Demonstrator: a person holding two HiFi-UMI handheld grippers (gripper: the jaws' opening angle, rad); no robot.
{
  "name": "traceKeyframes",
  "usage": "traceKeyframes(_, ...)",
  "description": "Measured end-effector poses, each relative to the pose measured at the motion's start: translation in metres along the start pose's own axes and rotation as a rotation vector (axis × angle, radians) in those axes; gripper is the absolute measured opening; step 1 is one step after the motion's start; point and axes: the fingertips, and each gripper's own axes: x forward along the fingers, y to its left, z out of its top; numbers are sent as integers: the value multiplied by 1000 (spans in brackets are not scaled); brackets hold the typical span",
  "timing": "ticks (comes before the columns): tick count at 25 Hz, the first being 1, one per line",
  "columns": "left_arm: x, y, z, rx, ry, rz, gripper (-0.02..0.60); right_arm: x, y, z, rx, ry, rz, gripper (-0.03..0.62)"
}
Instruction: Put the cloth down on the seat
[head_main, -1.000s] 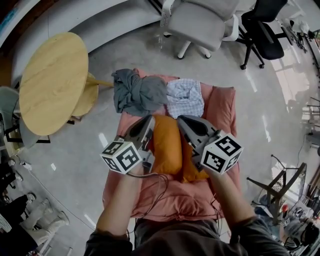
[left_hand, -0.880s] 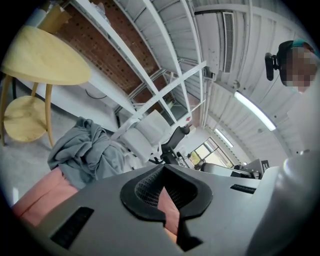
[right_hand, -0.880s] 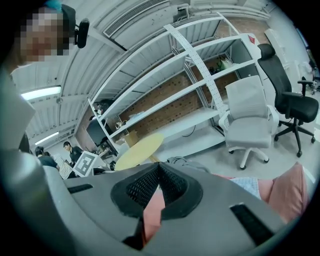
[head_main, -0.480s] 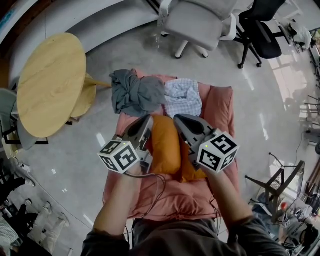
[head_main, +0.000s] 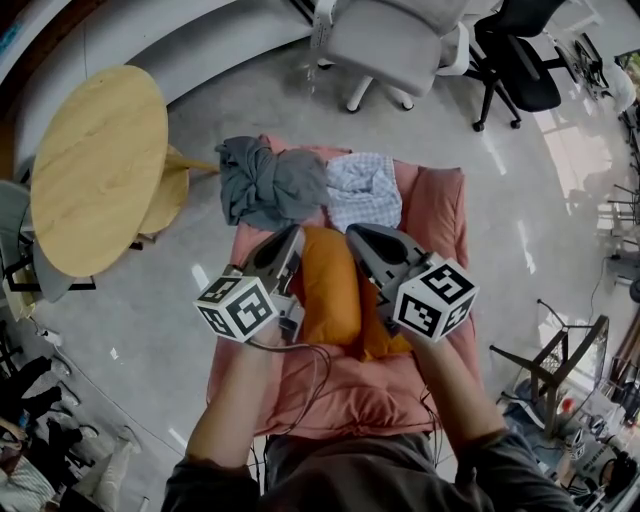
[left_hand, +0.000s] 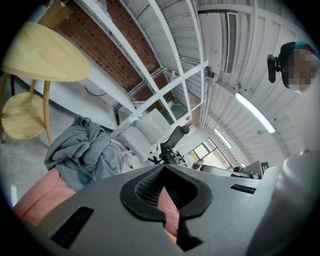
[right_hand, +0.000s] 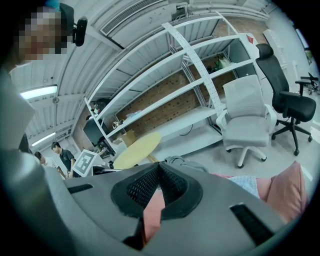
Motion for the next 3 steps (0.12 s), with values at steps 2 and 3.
traceKeyframes(2,0,-2,-2,2,2,-1,9,-2,1,0,-1,-2,0,15)
traceKeyframes(3,0,-3,-4,3,3,-2,9,-3,1,-1,-1,-2,1,15)
